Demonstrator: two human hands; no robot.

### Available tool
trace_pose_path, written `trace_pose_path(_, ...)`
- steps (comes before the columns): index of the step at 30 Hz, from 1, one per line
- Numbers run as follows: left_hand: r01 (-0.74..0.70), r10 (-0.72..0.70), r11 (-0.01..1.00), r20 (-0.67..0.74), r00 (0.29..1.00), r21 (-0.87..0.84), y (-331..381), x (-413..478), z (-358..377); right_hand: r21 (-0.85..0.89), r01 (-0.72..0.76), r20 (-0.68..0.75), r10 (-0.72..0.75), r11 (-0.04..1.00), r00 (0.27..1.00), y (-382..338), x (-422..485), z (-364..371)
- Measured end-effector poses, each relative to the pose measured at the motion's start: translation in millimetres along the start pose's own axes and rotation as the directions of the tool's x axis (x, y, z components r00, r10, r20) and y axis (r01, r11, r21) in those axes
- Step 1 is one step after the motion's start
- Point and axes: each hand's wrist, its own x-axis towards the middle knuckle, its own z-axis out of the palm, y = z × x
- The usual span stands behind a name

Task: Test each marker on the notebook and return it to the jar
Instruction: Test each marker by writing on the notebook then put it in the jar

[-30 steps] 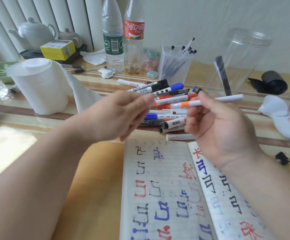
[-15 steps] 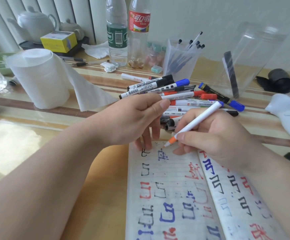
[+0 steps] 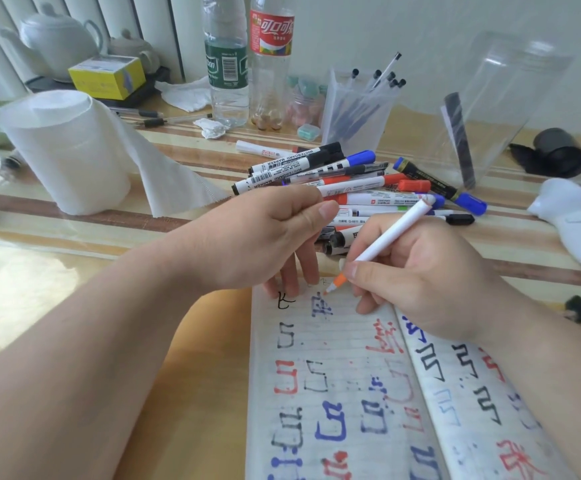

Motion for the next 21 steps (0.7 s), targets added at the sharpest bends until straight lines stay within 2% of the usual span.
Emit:
trace_pose_path(5, -0.005, 0.004, 0.999, 0.028, 1.000, 0.051, 0.2, 0.2, 0.0, -0.037, -0.014, -0.020, 0.013, 0.999, 1.000, 0.5, -0.2, -1.0)
trace_pose_path(10, -0.010, 0.008, 0.998, 0.033, 0.999, 0.058, 0.3, 1.2, 1.0, -0.029, -0.012, 0.031, 0.012, 1.000, 0.999, -2.0, -0.7, -1.7)
trace_pose_path(17, -0.018, 0.014, 0.996, 0.037, 0.999, 0.092, 0.0, 1.4, 0.4, 0.006, -0.033, -0.032, 0.033, 0.999, 0.999, 0.7, 0.8, -2.2)
trace_pose_path(21, -0.011, 0.008, 0.996, 0.036, 0.999, 0.084, 0.5, 1.4, 0.8, -0.038, -0.009, -0.023, 0.008, 0.999, 1.000, -0.2, 0.2, -1.4)
